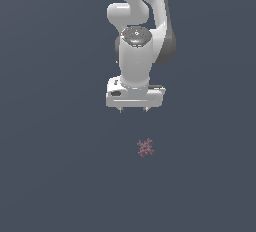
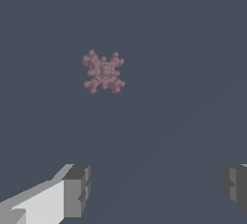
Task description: Pick up the object and move it to a goal position.
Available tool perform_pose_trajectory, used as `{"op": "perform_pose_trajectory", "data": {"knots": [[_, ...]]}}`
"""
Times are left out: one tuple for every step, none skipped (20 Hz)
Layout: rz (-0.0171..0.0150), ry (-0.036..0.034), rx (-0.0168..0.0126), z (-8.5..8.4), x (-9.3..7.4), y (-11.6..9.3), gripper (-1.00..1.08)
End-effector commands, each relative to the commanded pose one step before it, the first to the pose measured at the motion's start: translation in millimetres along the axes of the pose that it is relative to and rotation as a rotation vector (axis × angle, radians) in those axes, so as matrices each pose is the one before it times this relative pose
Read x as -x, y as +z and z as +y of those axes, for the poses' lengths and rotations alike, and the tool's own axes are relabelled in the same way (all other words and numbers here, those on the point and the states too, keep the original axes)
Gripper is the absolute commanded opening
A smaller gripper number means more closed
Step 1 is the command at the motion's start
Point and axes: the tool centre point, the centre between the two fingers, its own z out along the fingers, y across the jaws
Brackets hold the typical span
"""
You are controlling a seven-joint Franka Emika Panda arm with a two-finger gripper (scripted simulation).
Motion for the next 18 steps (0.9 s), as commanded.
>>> {"op": "perform_pose_trajectory", "data": {"knots": [[0.00000, 0.00000, 0.00000, 0.01, 0.00, 0.00, 1.00], [0.00000, 0.00000, 0.00000, -0.14, 0.02, 0.05, 1.00], [-0.00045, -0.00068, -0.00054, -0.72, -0.02, 0.40, 1.00], [-0.00065, -0.00094, -0.00078, -1.10, -0.02, 0.61, 1.00], [-0.00080, -0.00116, -0.00094, -1.46, -0.02, 0.79, 1.00], [-0.00108, -0.00158, -0.00126, -1.91, -0.05, 1.06, 1.00], [-0.00122, -0.00180, -0.00140, -2.23, -0.09, 1.24, 1.00], [-0.00108, -0.00162, -0.00121, -1.98, -0.12, 1.13, 1.00], [-0.00092, -0.00140, -0.00100, -1.61, -0.16, 0.96, 1.00], [-0.00065, -0.00101, -0.00068, -1.16, -0.17, 0.71, 1.00], [0.00000, 0.00000, 0.00000, -0.39, -0.11, 0.23, 1.00], [-0.00032, -0.00054, -0.00030, -0.41, -0.15, 0.30, 1.00], [0.00000, 0.00000, 0.00000, 0.13, -0.03, -0.04, 1.00], [0.00032, 0.00054, 0.00030, 0.53, 0.27, -0.42, 1.00], [0.00000, 0.00000, 0.00000, 0.11, 0.46, -0.29, 1.00], [0.00000, 0.00000, 0.00000, 0.00, 0.25, -0.13, 1.00], [0.00000, 0.00000, 0.00000, -0.04, -0.07, 0.05, 1.00], [0.00000, 0.00000, 0.00000, -0.05, -0.40, 0.23, 1.00]]}}
